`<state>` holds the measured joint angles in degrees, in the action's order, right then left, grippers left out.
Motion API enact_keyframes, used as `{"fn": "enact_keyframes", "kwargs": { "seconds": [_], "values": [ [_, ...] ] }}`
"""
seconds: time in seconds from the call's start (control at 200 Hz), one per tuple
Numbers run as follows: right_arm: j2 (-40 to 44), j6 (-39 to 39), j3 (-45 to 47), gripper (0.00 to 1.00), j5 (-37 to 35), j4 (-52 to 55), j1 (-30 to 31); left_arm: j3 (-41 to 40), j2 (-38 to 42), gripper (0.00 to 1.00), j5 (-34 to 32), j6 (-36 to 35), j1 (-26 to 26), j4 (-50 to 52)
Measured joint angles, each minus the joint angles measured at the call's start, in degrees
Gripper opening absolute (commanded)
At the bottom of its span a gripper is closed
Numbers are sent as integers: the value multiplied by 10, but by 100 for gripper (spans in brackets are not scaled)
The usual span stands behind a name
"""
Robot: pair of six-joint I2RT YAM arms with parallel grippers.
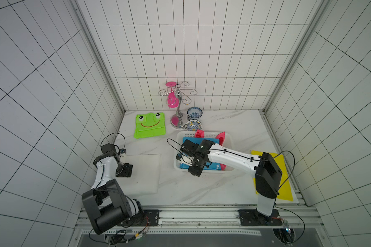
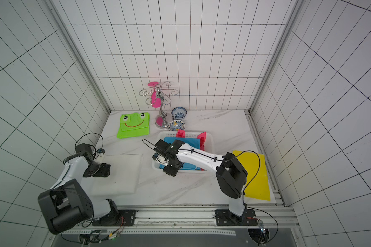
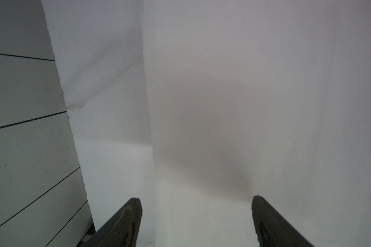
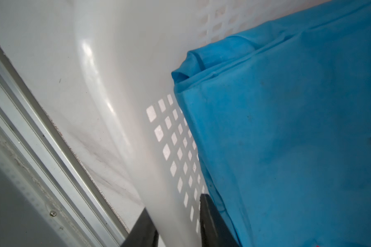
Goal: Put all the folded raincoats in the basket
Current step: Adjust the basket at the center of the board.
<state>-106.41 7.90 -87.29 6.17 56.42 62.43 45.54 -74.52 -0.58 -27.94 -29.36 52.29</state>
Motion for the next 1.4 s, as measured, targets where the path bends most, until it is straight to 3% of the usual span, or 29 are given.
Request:
{"fn": "enact_keyframes", "kwargs": {
  "seconds": [0.255,0.51,0.65,1.024,1.399],
  "values": [
    [31,-66,7,50,-69,-8,-8,19,-15,87,3,39,0,-3],
    [113,-273,2,53,-207,-115,61,58,-72,88,8,85,0,-13],
    [120,-361,6,56,-235,-224,113,68,-90,89,20,117,0,-30],
    [-167,-507,-162,64,-229,-307,138,85,-137,88,63,156,0,-61],
    [-282,-597,-278,66,-244,-282,118,95,-208,86,111,152,1,-62]
  ]
}}
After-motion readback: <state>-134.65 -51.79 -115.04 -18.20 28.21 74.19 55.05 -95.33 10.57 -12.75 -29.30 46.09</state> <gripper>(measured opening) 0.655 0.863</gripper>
